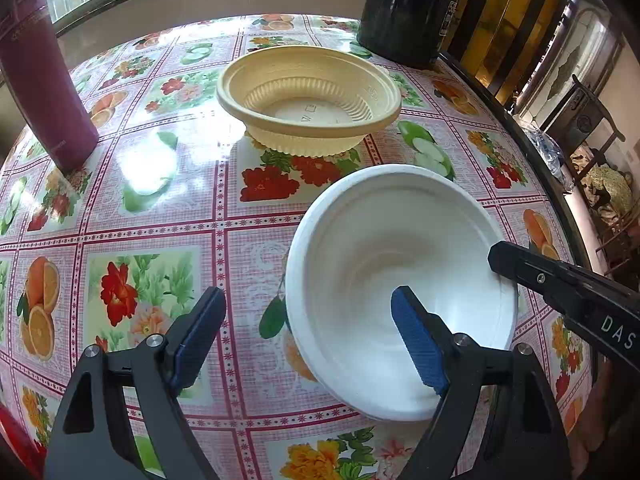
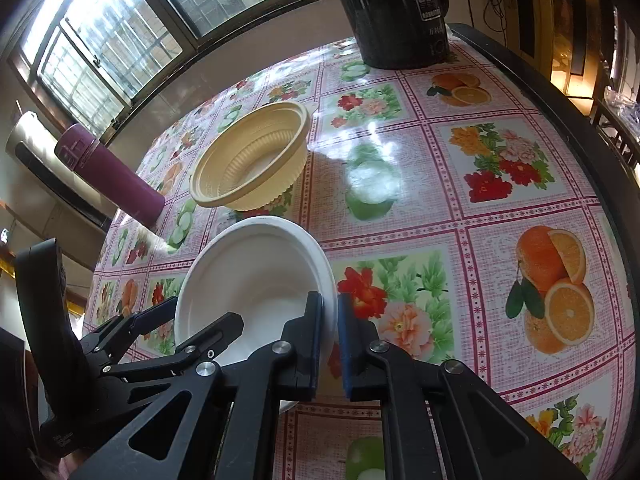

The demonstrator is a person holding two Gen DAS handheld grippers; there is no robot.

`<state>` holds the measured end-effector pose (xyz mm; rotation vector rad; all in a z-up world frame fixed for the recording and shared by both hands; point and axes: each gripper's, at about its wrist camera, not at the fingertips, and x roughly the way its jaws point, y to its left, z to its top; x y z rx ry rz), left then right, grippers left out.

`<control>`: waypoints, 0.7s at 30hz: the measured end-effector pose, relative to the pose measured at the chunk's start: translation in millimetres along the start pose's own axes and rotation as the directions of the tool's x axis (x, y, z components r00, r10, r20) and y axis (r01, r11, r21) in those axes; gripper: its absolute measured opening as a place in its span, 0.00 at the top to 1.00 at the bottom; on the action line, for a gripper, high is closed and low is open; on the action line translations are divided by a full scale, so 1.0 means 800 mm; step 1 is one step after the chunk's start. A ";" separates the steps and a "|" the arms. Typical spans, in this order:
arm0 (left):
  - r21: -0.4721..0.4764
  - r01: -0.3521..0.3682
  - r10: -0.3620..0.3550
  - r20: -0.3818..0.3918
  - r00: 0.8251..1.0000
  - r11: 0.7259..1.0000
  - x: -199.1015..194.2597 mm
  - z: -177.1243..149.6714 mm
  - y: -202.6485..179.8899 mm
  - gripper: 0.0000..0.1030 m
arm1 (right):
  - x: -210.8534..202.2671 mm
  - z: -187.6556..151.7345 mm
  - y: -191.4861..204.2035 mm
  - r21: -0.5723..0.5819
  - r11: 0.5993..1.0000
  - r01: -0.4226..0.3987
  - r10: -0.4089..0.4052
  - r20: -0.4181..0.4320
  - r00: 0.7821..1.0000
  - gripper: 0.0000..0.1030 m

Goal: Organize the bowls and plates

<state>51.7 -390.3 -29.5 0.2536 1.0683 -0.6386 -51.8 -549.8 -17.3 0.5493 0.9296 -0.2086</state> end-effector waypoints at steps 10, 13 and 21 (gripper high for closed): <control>-0.049 -0.036 0.036 0.013 0.999 0.998 -0.021 -0.022 0.048 0.17 | 0.002 -0.029 0.075 -0.132 0.991 0.031 -0.027 0.033 0.999 0.92; -0.061 -0.049 0.051 0.028 0.998 0.997 -0.032 -0.032 0.060 0.17 | 0.000 -0.040 0.097 -0.164 0.986 0.043 -0.036 0.047 0.998 0.92; -0.047 -0.127 0.130 0.058 0.990 0.991 -0.056 -0.059 0.082 0.30 | -0.001 -0.069 0.149 -0.249 0.966 0.065 -0.047 0.079 0.996 0.92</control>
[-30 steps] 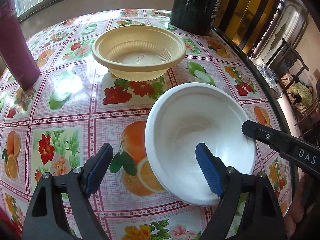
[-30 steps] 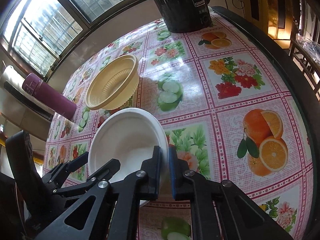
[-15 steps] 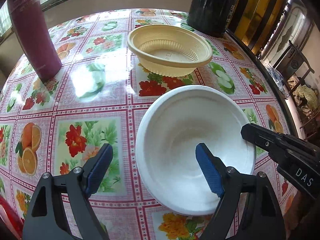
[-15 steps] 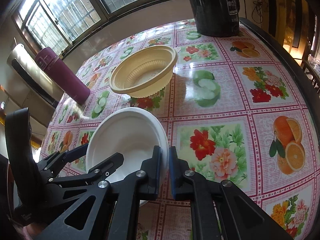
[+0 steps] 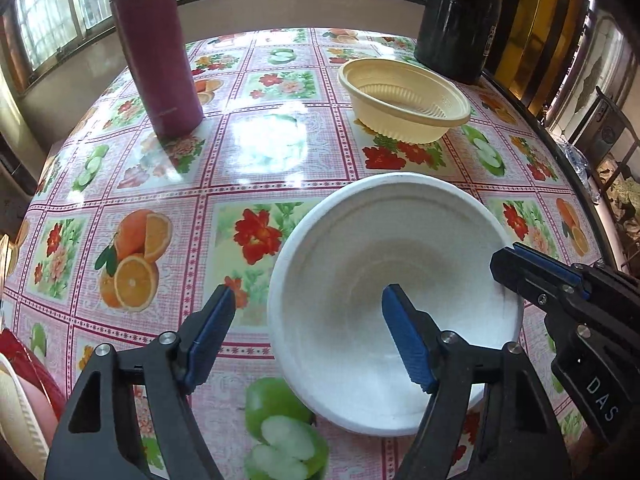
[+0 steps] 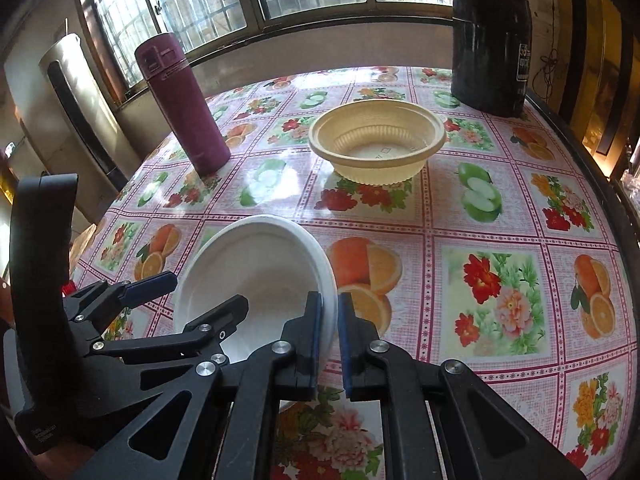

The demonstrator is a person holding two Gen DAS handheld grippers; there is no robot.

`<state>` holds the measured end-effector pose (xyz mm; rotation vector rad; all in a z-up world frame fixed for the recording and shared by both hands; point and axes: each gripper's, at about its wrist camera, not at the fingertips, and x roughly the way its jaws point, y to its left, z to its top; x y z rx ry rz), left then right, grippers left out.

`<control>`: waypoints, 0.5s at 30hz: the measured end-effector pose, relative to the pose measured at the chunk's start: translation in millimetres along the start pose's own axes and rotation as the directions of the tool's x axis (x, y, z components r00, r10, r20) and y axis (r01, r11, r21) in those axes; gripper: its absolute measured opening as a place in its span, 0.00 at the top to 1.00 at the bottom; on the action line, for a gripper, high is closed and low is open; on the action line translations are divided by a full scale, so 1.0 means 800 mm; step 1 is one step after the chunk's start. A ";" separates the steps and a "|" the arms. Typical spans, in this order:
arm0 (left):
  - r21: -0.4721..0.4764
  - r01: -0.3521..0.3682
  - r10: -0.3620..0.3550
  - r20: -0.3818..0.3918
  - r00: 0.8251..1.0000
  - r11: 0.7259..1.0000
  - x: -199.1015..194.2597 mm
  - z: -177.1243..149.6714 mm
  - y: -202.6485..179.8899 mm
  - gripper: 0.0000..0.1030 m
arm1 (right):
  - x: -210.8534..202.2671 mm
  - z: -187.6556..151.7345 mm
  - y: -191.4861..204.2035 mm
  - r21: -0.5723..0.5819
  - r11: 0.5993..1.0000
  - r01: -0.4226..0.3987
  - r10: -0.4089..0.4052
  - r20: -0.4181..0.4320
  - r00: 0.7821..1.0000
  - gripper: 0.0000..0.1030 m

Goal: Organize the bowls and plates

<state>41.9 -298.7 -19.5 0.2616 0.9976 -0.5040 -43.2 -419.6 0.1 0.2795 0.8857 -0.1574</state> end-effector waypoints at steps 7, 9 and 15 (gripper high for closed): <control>-0.008 -0.060 0.060 0.017 0.998 0.998 -0.008 -0.019 0.024 0.49 | -0.008 -0.010 0.039 -0.053 0.998 0.017 -0.015 0.036 0.999 0.92; -0.019 -0.064 0.065 0.015 0.998 0.998 -0.010 -0.023 0.031 0.57 | -0.008 -0.012 0.047 -0.062 0.998 0.012 -0.010 0.039 0.999 0.92; -0.025 -0.087 0.087 0.022 0.996 0.996 -0.016 -0.030 0.042 0.74 | -0.013 -0.022 0.075 -0.110 0.993 0.032 -0.025 0.062 0.998 0.92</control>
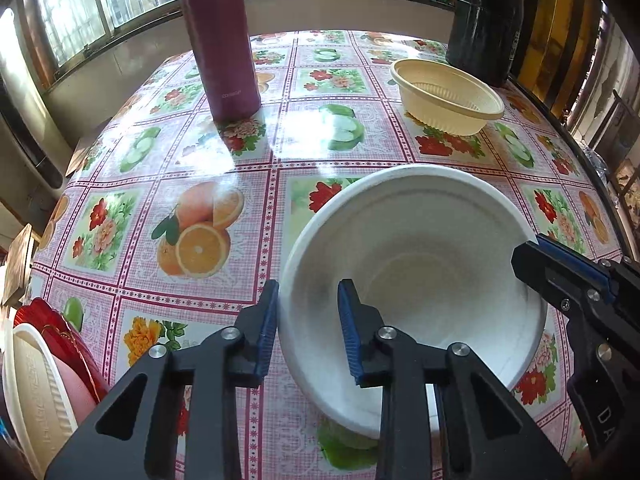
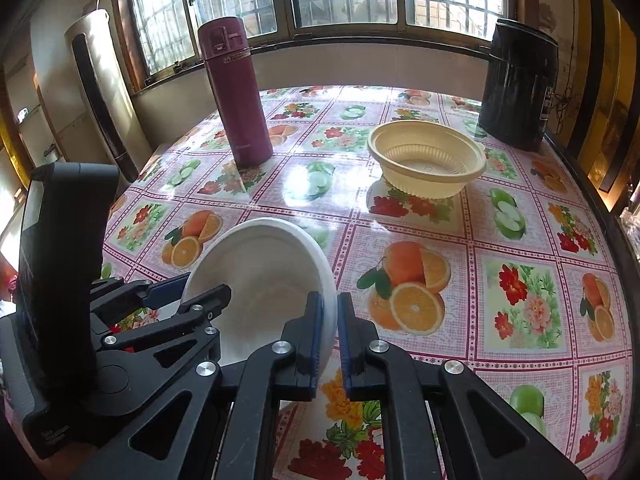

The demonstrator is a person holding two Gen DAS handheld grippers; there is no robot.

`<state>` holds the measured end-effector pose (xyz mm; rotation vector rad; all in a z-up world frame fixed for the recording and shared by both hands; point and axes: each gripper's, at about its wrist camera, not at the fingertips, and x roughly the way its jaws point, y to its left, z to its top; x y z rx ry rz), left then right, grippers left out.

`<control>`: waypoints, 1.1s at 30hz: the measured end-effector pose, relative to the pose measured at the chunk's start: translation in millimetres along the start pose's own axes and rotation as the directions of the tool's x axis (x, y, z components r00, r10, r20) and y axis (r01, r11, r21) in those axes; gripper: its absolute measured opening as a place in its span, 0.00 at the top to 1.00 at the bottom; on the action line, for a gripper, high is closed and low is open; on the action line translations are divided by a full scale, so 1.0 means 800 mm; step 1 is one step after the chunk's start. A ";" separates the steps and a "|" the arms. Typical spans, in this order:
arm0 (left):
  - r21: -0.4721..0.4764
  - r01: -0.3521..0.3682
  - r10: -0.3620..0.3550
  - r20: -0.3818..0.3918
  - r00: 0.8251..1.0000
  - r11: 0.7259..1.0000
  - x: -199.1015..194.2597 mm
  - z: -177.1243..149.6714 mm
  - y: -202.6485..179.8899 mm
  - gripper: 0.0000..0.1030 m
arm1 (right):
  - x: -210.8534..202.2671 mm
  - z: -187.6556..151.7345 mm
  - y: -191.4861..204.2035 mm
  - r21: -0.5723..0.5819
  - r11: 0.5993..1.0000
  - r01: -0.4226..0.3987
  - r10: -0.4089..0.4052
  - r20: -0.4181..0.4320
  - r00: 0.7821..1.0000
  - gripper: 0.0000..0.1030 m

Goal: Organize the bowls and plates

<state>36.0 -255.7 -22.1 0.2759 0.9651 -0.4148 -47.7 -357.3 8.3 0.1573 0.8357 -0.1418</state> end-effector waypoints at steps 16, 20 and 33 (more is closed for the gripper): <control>-0.005 -0.007 0.007 0.029 1.000 1.000 -0.018 -0.009 0.013 0.79 | -0.018 -0.006 0.027 -0.059 0.997 0.056 -0.052 0.070 0.996 0.92; -0.006 -0.007 0.008 0.041 0.999 1.000 -0.024 -0.008 0.013 0.79 | -0.024 -0.006 0.030 -0.066 0.996 0.067 -0.061 0.091 0.994 0.92; -0.010 -0.004 0.005 0.079 0.997 1.000 -0.048 -0.007 0.021 0.79 | -0.047 -0.003 0.035 -0.060 0.996 0.063 -0.053 0.159 0.986 0.92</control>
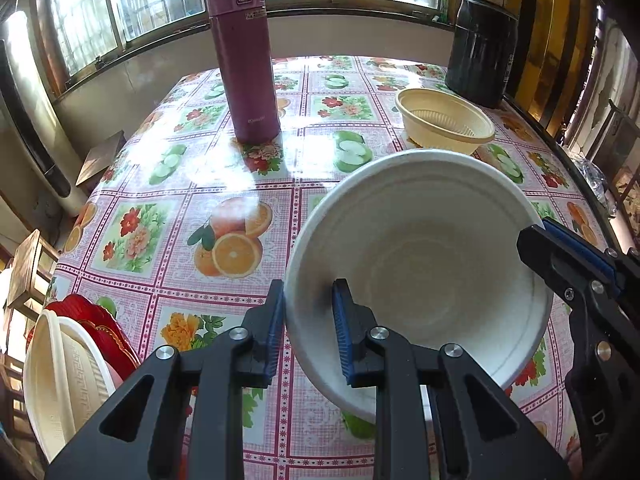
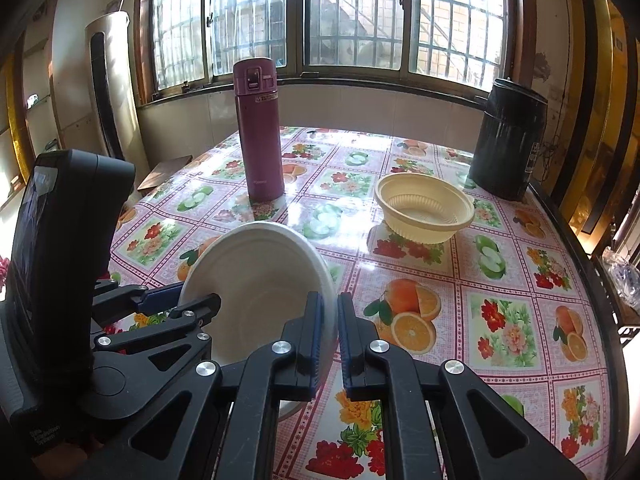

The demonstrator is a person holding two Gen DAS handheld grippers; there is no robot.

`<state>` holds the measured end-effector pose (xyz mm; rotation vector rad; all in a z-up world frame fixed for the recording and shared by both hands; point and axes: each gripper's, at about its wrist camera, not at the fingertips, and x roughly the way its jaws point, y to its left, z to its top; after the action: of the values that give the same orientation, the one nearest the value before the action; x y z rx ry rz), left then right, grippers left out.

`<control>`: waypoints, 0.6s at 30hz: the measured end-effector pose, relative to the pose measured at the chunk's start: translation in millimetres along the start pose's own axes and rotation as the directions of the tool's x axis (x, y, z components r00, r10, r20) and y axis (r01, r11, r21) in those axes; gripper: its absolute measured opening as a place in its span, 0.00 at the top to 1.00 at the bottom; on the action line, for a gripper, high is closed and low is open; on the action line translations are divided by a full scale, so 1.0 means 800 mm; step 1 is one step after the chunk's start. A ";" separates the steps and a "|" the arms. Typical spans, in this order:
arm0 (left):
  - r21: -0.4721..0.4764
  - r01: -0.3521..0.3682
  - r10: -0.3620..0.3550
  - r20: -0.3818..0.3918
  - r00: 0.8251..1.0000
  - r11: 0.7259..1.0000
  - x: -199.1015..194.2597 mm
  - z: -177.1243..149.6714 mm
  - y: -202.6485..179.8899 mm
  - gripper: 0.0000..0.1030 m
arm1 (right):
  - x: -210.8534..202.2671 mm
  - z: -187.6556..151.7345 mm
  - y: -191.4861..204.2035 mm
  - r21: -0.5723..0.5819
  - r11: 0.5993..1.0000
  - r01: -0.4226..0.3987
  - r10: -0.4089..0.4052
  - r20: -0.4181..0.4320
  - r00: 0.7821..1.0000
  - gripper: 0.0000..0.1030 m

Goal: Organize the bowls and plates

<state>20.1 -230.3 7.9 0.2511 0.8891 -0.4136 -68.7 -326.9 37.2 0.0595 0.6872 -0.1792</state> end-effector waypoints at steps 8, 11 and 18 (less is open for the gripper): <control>-0.028 -0.061 0.064 0.126 0.990 0.998 -0.083 0.010 0.045 0.79 | -0.048 0.035 0.030 0.010 0.995 -0.097 0.095 0.109 0.990 0.92; -0.063 -0.108 0.117 0.167 0.979 0.992 -0.118 0.005 0.077 0.79 | -0.066 0.050 0.060 -0.012 0.987 -0.160 0.160 0.147 0.976 0.92; -0.178 -0.207 0.238 0.179 0.955 0.962 -0.170 -0.032 0.167 0.79 | -0.082 0.067 0.154 -0.107 0.942 -0.319 0.332 0.140 0.933 0.92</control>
<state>-13.4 -68.1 105.7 0.1589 0.6833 -0.1530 -62.2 -202.6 119.3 0.0790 0.5184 0.1633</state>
